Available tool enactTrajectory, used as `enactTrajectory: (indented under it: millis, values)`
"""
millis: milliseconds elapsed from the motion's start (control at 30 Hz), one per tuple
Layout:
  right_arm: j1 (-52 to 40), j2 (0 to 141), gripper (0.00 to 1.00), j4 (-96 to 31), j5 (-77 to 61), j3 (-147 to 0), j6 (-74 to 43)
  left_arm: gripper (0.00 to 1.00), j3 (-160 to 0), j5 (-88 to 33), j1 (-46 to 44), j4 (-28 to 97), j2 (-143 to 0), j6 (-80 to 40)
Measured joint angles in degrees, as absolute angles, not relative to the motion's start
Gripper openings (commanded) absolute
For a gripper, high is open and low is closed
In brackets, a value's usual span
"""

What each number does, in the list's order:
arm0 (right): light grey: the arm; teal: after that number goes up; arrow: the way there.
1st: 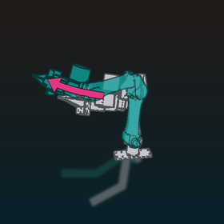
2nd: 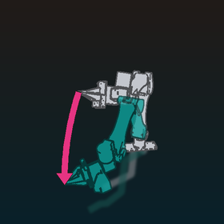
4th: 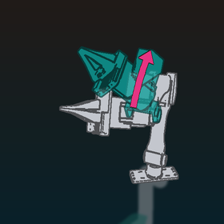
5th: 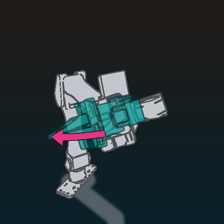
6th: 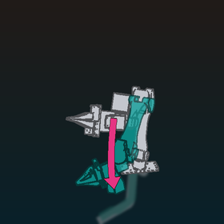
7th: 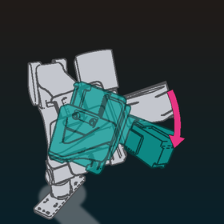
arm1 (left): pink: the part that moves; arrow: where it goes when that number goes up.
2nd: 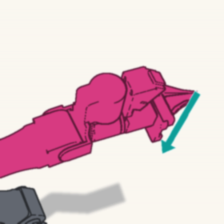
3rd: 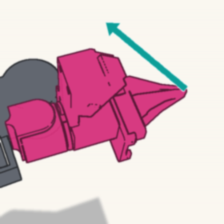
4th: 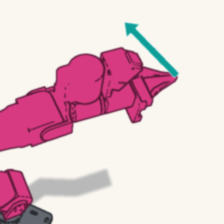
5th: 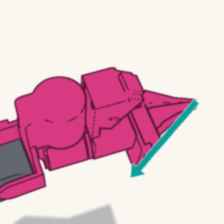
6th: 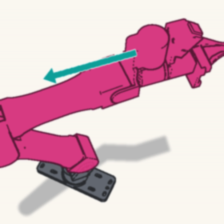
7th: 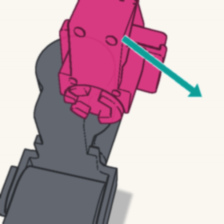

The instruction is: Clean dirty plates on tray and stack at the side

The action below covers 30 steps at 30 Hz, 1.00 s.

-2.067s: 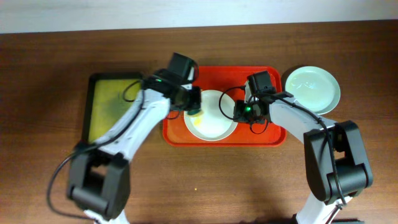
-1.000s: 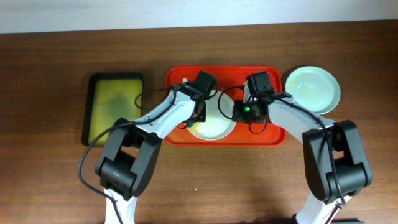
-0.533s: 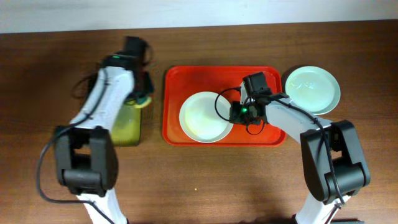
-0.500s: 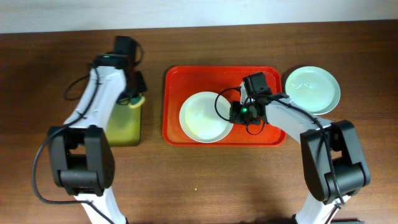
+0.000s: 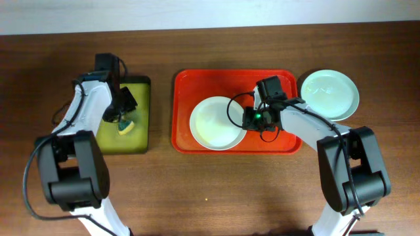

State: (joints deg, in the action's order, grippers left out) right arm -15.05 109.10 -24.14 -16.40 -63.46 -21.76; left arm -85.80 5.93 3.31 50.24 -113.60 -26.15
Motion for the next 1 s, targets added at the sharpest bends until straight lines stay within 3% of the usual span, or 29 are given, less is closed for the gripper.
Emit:
enactTrajectory:
  millis: [167, 267, 367, 500, 700, 800, 867, 933, 1000]
  values:
    - [-15.5, 109.3, 0.04, -41.1, -12.6, -73.1, -18.1, 1.00, -88.1, 5.9, 3.3, 54.3, -101.4, -26.2]
    - [-20.7, 109.3, 0.04, -51.8, 0.5, -85.5, -16.1, 1.00, -88.1, 6.0, 3.3, 54.7, -101.4, -26.2]
    - [-30.9, 109.1, 0.04, -59.3, 25.0, -94.8, -13.5, 0.99, -88.1, 5.9, 3.3, 54.7, -101.4, -26.2]
    - [-42.8, 109.1, 0.04, -55.5, 51.6, -95.7, 2.7, 0.99, -88.1, 5.9, 3.3, 54.7, -101.4, -26.2]
    - [-53.0, 109.1, 0.04, -39.2, 72.8, -95.7, 35.3, 0.99, -88.1, 5.9, 3.3, 54.7, -101.4, -26.2]
    - [-54.7, 109.1, 0.04, -35.8, 78.7, -95.7, 47.9, 0.99, -88.1, 5.9, 3.3, 54.7, -101.4, -26.2]
    - [-54.5, 109.1, 0.04, -36.4, 79.1, -95.8, 46.0, 0.99, -88.1, 5.9, 3.3, 54.7, -101.4, -26.2]
    - [-51.1, 109.1, 0.04, -50.3, 62.9, -96.5, 33.8, 0.99, -88.1, 5.9, 3.3, 54.7, -101.4, -26.2]
    - [-42.4, 109.3, 0.04, -54.2, 44.4, -96.5, 23.9, 0.99, -88.1, 5.9, 3.3, 54.8, -101.4, -26.2]
